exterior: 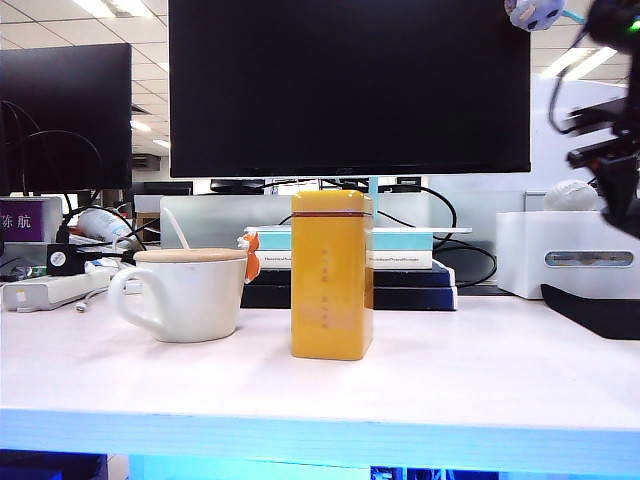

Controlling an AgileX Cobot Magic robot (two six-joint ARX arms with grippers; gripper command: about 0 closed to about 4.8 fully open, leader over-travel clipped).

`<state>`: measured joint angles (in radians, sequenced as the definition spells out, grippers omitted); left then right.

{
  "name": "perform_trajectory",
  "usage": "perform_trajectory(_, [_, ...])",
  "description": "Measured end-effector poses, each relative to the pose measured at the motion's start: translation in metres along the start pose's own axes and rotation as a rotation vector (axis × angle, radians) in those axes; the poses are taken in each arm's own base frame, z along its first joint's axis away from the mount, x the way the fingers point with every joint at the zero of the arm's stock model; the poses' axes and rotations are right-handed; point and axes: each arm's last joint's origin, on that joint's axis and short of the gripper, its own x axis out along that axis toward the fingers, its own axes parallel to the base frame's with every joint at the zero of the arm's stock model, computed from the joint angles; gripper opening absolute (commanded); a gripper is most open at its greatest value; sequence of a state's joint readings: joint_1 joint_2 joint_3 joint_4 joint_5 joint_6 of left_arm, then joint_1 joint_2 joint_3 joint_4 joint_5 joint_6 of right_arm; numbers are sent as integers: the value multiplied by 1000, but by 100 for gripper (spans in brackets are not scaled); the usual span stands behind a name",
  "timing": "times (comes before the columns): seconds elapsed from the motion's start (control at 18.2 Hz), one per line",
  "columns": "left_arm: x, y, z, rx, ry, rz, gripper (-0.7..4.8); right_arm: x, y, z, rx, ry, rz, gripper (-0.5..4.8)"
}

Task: Place the black mouse on the black mouse pad.

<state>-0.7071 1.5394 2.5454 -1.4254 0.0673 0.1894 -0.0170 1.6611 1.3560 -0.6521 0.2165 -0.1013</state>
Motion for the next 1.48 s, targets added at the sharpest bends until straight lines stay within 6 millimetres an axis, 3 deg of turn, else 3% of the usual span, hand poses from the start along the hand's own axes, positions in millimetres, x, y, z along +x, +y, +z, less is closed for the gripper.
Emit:
perform_trajectory(0.16, [0, 0, 0, 0, 0, 0, -6, 5, -18, 5, 107, -69, 10, 277])
perform_trajectory(0.33, [0, 0, 0, 0, 0, 0, -6, 20, -13, 8, 107, -79, 24, 277])
perform_trajectory(0.49, [0, 0, 0, 0, 0, 0, -6, 53, -6, 0, 91, 18, 34, 277])
perform_trajectory(0.71, [0, 0, 0, 0, 0, 0, -6, 75, -1, -3, 86, 44, 37, 277])
perform_trajectory(0.77, [0, 0, 0, 0, 0, 0, -6, 76, -2, -1, 91, 16, 34, 290])
perform_trajectory(0.82, [0, 0, 0, 0, 0, 0, -6, 77, -2, 1, 94, -4, 32, 358])
perform_trajectory(0.88, [0, 0, 0, 0, 0, 0, -5, 79, -1, 2, 96, -16, 31, 390])
perform_trajectory(1.21, [0, 0, 0, 0, 0, 0, -5, 84, -1, 2, 96, -8, 31, 412])
perform_trajectory(1.32, [-1, 0, 0, 1, -2, 1, -5, 62, -6, 11, 106, -67, 26, 408])
perform_trajectory(1.37, [-4, 0, 0, 1, -8, 2, -5, 50, -9, 14, 111, -95, 23, 361])
perform_trajectory(1.43, [-10, -1, -1, 4, -19, 4, -6, 36, -12, 17, 118, -133, 19, 165])
perform_trajectory(1.48, [-21, -2, -2, 9, -41, 9, -6, 15, -17, 20, 127, -179, 15, 12])
